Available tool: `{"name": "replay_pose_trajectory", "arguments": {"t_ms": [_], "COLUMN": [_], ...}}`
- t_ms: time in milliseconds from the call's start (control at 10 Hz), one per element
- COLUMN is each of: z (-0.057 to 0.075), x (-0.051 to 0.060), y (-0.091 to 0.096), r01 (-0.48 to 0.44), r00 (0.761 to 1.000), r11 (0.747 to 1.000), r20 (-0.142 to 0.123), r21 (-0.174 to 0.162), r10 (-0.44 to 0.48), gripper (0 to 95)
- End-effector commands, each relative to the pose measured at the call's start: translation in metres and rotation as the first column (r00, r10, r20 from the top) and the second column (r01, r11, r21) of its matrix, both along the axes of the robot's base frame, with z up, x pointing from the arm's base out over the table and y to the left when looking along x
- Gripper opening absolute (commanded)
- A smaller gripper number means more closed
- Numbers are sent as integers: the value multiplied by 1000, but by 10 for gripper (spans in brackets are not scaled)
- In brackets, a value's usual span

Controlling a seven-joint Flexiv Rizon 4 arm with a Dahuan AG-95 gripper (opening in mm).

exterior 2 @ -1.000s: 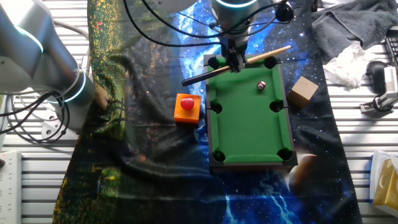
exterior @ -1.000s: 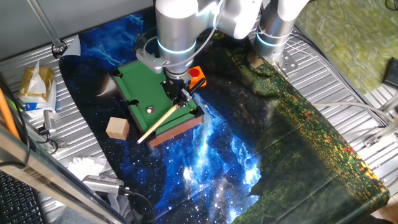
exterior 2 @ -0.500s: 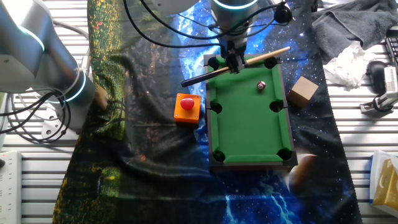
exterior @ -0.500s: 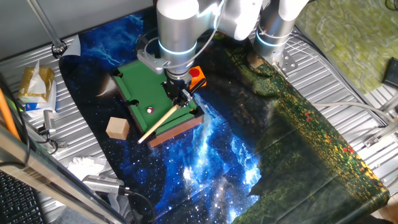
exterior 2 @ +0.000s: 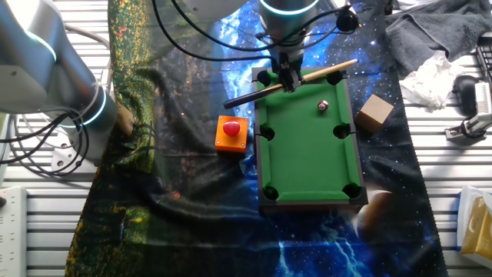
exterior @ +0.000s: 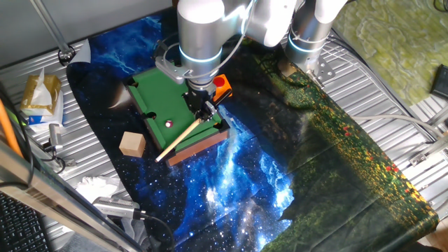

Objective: Hit the pool ball

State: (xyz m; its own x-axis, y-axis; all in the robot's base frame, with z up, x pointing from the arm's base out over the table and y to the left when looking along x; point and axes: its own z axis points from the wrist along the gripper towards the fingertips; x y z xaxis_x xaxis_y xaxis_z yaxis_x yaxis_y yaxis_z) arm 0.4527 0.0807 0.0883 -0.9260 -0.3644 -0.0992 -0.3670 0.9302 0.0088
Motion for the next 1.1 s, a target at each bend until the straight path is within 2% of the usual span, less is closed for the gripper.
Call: {"name": "replay_pose_trajectory", "arguments": {"t_ms": [100, 1000, 1100], "z": [-1, -8, -9], "x": [0, -2, -2], "y": [0, 0, 0], "r01": [-1, -10, -17], "r00": [1000, 1000, 1000], "r11": [1000, 1000, 1000], "r20": [2, 19, 19], "r21": [1, 0, 1], "r10": [1, 10, 17], "gripper": [0, 0, 190]}}
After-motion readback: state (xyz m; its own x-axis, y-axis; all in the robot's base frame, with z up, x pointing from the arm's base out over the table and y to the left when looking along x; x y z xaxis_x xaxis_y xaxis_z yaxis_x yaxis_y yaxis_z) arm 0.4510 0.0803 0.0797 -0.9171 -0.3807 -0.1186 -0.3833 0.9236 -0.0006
